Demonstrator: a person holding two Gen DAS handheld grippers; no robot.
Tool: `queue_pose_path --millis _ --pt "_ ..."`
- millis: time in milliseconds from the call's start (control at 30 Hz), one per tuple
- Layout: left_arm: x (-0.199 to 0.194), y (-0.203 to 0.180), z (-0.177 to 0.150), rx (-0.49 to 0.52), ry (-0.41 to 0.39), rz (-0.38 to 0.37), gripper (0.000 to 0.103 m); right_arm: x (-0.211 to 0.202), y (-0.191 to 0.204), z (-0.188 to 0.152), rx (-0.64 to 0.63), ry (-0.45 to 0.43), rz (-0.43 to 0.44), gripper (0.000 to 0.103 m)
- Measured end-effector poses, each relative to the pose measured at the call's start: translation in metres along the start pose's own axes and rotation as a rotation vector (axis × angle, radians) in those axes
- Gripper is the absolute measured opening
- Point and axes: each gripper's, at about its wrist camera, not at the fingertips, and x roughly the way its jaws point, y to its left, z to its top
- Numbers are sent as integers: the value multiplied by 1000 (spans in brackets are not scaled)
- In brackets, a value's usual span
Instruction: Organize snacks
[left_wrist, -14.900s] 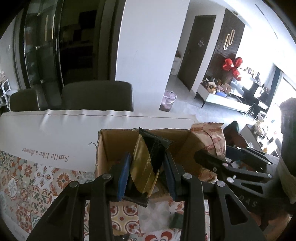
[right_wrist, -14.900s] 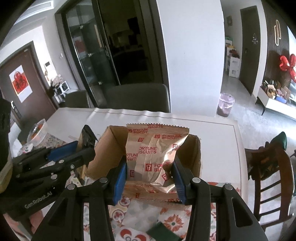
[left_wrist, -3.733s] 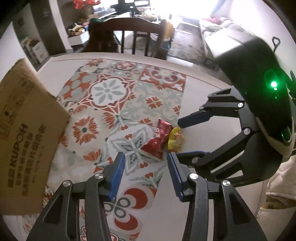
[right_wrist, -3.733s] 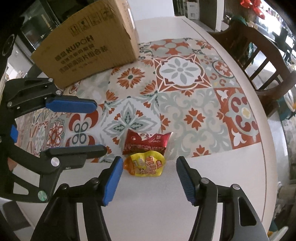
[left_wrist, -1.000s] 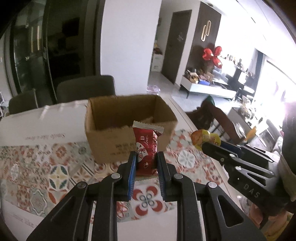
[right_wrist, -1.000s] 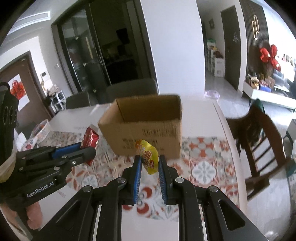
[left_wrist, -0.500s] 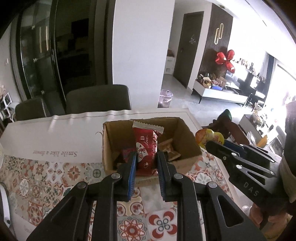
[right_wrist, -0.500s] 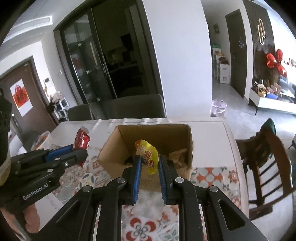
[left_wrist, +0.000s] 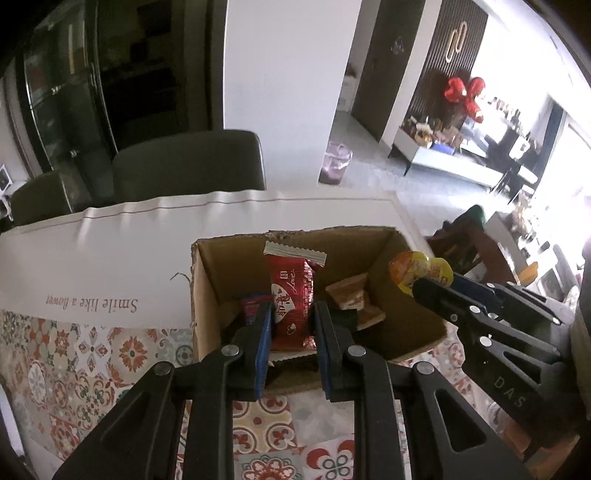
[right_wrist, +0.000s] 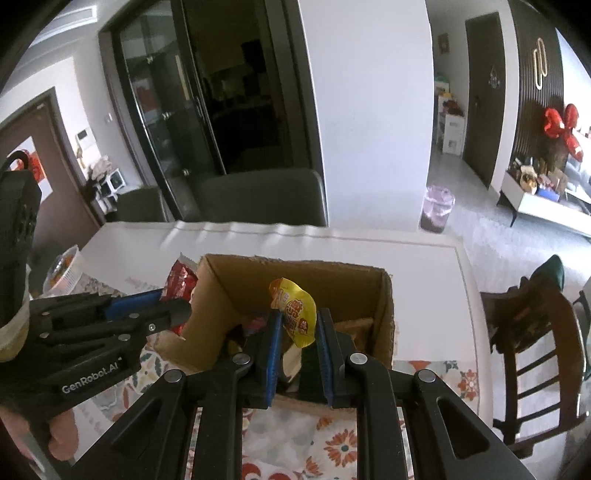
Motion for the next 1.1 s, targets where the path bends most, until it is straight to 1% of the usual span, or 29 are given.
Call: queue_pose_path --millis 33,67,100,133,167,200,233,267,367,433,467,500,567,667,733,767,800,867,967,1033,1100 --pt "4 0 2 2 -4 6 24 7 -3 2 13 19 -1 20" --pt "6 1 3 1 -7 7 31 10 -5 3 20 28 0 20" --pt "7 2 5 -1 -7 9 42 15 -7 4 26 39 1 20" --pt "8 3 5 -3 -9 7 46 17 -8 4 28 47 1 21" --pt "8 4 6 -7 -14 9 49 20 -10 5 32 58 2 23" --pt "6 5 5 -8 -21 21 49 22 -12 5 41 72 -3 27" --pt "3 5 4 -8 -28 35 48 21 -13 5 50 72 -13 38" --pt "-2 5 1 -2 -42 50 49 18 -15 3 57 63 -24 45" --pt "-18 1 -9 23 -74 106 58 2 -15 -4 60 32 -68 53" --pt "-39 -4 -22 41 -127 163 61 -12 -12 -10 49 6 -99 57" --pt "-45 -5 -23 44 -139 182 68 -20 -10 -13 38 -12 -116 63" --pt "-56 -6 -29 44 -162 212 73 -29 -6 -17 29 -29 -134 66" --pt "-79 -9 -42 44 -218 247 74 -53 0 -27 19 -81 -175 75" --pt "-111 -15 -63 42 -274 281 88 -89 8 -43 13 -137 -238 83" --pt "-130 -20 -76 49 -312 293 94 -112 14 -53 12 -171 -250 86" --pt "-141 -23 -86 53 -338 309 99 -122 16 -58 6 -181 -253 87" --pt "-149 -25 -94 53 -357 317 101 -134 20 -66 -1 -191 -256 87" --pt "-166 -29 -111 49 -386 317 101 -149 24 -76 -3 -199 -249 87" --pt "-186 -34 -137 40 -408 311 103 -169 31 -96 -3 -202 -231 87" --pt "-194 -37 -153 37 -410 307 103 -179 34 -111 -3 -194 -227 87" --pt "-202 -39 -171 31 -408 319 103 -187 36 -125 12 -190 -229 87"
